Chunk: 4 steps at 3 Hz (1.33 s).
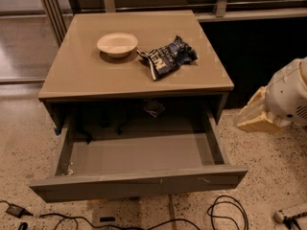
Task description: Close top drawer
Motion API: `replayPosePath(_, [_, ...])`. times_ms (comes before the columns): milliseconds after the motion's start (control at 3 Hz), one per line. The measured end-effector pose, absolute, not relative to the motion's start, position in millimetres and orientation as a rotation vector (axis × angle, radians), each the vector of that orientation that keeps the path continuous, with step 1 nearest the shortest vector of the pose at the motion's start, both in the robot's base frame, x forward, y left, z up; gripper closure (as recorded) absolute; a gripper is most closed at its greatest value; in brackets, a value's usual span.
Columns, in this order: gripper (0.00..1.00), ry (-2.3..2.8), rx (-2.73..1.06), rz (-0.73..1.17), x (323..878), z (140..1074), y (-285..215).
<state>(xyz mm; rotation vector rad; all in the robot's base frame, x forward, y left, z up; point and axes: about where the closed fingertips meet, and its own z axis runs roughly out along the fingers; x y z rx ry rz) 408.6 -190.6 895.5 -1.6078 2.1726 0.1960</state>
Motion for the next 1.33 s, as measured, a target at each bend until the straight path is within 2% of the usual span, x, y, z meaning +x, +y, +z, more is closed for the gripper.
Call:
replayPosePath(333, [0.96, 2.152, -1.51, 0.368, 396, 846, -177])
replayPosePath(667, [1.0, 2.144, -1.475, 0.405, 393, 842, -172])
replayPosePath(1333, [1.0, 2.161, -1.441, 0.464, 382, 817, -161])
